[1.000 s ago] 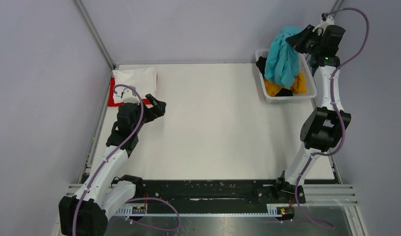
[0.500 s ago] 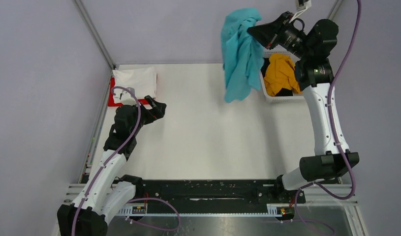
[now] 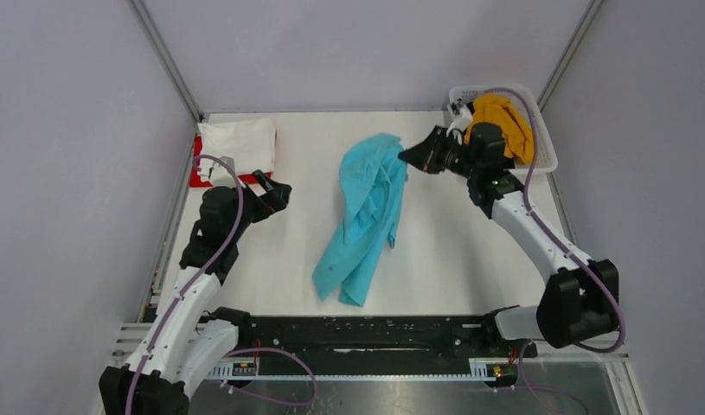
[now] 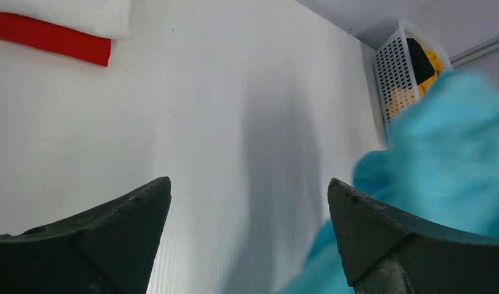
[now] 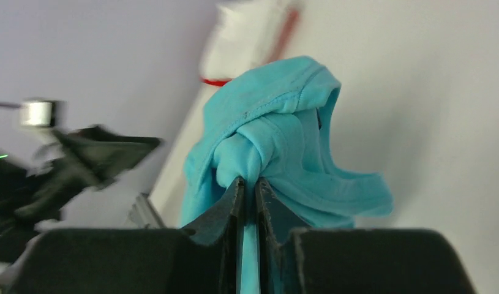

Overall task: Fold and stack the t-shirts
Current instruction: Move the tshirt to the center of the board

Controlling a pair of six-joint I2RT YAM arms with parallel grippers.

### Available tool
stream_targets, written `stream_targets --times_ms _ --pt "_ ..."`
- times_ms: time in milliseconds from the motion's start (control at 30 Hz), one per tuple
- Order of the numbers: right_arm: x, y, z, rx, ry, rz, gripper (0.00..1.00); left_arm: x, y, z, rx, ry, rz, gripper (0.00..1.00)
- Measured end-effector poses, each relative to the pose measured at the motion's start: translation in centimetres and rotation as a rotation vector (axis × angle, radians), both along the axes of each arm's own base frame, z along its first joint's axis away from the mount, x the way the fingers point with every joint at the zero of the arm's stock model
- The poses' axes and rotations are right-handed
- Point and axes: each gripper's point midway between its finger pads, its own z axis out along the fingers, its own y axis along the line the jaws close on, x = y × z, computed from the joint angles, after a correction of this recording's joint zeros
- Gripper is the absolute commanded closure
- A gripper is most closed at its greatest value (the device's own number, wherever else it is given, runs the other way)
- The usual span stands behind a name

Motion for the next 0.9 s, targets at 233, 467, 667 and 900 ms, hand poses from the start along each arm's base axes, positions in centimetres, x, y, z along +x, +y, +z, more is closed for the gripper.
stream_targets --times_ms 233,467,667,900 --pt "0.7 -7.2 -21.4 -0.233 0.501 -0.323 0.02 1.2 -0.5 -4.6 0.010 0.157 -0.007 0.01" --pt "1.3 -10.7 -23.2 -0.350 0.473 -0.445 0.01 1.7 -2.1 -10.2 0.006 0.336 -0.069 0.01" --pt "1.1 -11.6 -20.8 -0.425 0.334 -0.495 0.00 1.3 -3.3 -12.6 0.012 0.410 -0.116 0.01" --pt "0.1 -11.4 -20.1 -0.467 0.273 -0.491 0.00 0.1 -5.9 -16.3 0.044 0.532 -0.198 0.01"
